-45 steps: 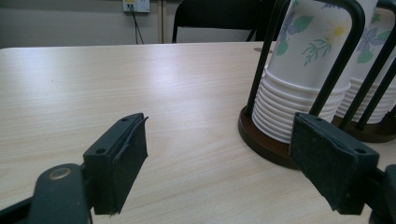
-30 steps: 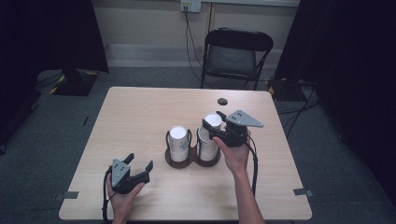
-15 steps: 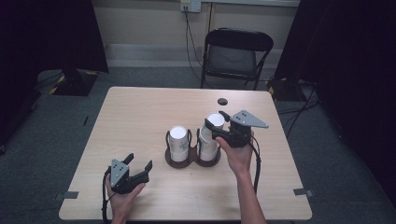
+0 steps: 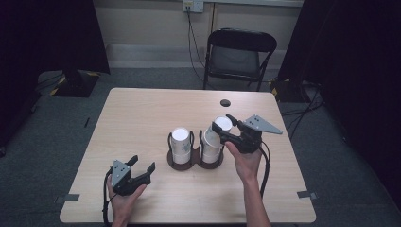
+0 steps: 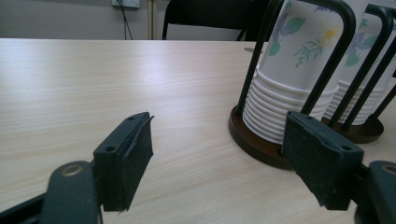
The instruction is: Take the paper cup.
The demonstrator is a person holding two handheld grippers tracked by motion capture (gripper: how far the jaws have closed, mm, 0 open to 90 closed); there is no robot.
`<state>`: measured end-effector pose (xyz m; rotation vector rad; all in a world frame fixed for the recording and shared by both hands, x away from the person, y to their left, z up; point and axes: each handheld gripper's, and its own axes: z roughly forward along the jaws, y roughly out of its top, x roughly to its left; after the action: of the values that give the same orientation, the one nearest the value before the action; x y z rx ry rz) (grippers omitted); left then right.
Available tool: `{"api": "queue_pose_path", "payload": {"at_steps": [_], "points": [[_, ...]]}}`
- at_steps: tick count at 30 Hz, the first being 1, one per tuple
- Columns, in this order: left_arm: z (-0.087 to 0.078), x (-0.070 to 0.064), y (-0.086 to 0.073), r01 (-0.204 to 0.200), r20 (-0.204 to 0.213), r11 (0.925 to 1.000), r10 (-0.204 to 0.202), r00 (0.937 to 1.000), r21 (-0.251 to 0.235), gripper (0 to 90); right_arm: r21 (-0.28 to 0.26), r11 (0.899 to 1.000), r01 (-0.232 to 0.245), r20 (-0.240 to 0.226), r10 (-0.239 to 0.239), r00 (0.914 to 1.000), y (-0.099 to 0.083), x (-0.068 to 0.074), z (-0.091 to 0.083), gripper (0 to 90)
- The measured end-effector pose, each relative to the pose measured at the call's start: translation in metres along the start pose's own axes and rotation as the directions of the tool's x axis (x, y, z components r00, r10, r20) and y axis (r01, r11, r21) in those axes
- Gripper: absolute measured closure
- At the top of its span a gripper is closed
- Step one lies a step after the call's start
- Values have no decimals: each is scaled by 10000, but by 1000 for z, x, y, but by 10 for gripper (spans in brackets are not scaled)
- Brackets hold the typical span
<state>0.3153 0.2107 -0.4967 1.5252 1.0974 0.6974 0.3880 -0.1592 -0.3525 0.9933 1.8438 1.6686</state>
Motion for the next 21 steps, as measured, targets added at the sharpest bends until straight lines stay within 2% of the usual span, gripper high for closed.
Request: {"api": "queue_pose_path", "payload": {"at_steps": [5, 11, 14, 16, 17, 21], "points": [[0, -2, 1, 153, 222, 9999, -152, 9996, -50, 248, -242, 9990, -389, -157, 385, 9991, -2, -2, -10, 370], [0, -11, 6, 199, 570, 9997, -193, 9982, -102, 248, -304, 9960, -842, -248, 834, 9962, -5, -2, -22, 370], [0, -16, 8, 145, 713, 9997, -132, 9974, -180, 248, -324, 9956, -874, -249, 866, 9959, -9, -1, -27, 370], [0, -19, 8, 86, 1050, 9999, -73, 9944, -123, 260, -450, 9955, -839, -264, 828, 9962, -11, 0, -30, 370], [1, -21, 8, -6, 1095, 9999, 17, 9940, -106, 330, -474, 9963, -719, -263, 707, 9972, -13, 1, -33, 370], [2, -24, 7, 30, 1377, 10000, -23, 9905, -50, 319, -367, 9955, -869, -250, 860, 9960, -19, 1, -38, 370]]}}
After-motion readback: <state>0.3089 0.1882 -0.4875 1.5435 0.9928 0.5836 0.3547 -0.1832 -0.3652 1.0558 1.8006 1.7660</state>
